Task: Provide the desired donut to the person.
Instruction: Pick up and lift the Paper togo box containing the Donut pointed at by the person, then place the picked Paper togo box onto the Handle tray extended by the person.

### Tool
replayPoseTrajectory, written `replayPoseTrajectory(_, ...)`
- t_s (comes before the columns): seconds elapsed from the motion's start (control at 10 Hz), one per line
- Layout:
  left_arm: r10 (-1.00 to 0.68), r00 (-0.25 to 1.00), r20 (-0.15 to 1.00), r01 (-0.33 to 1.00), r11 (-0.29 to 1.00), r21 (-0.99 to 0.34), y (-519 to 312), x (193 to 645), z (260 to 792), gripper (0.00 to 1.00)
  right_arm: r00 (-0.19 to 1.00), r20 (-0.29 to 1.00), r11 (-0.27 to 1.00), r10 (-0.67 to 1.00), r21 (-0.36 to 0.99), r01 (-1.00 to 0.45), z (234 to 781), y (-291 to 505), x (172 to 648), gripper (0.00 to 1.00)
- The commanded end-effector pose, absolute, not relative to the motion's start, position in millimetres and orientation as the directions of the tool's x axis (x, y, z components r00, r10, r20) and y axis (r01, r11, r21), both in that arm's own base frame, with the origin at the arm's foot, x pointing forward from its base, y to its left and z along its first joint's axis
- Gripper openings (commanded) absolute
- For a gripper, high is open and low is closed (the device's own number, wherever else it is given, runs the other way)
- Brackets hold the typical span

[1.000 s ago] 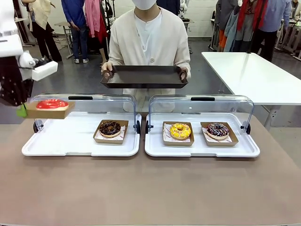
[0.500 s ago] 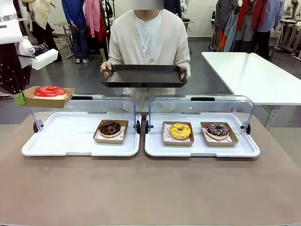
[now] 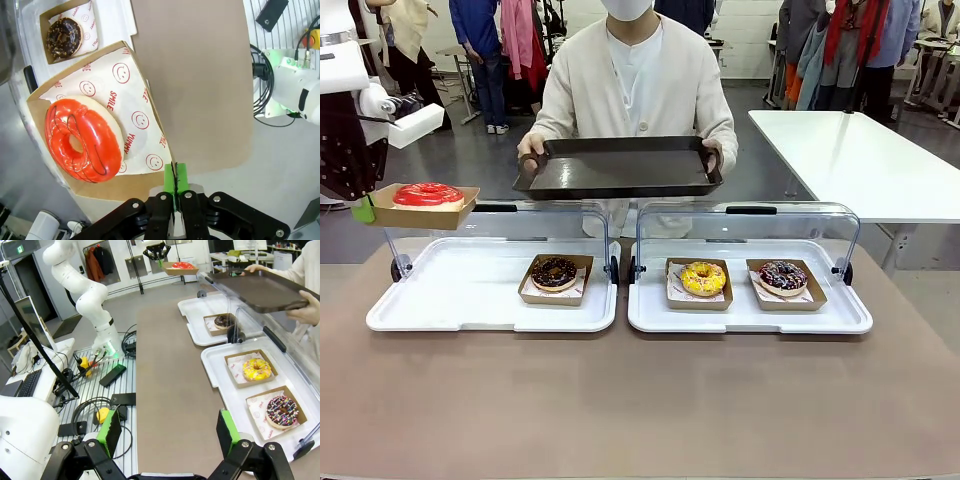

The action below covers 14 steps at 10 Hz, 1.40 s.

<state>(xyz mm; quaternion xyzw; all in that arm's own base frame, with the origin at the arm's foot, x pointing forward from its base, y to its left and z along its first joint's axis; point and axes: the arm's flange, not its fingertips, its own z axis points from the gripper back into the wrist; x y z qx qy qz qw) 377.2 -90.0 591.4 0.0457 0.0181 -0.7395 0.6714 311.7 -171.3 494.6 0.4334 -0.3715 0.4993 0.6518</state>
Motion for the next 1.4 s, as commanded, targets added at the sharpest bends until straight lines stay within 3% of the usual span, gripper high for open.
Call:
replayPoseTrajectory(0.0, -0.992, -0.087, -0.091, 0.995, -0.091, 0.044, -89.7, 375.8, 593.7, 0.00, 0.218, 0.922, 0.121, 0.321, 0.188, -0.975, 495.0, -172.2, 311.9, 1.00)
replayPoseTrajectory(1.3, -0.992, -0.087, -0.091, 0.995, -0.091, 0.044, -89.7, 375.8, 593.7, 0.00, 0.218, 0.922, 0.121, 0.321, 0.188, -0.975, 495.0, -172.2, 311.9, 1.00)
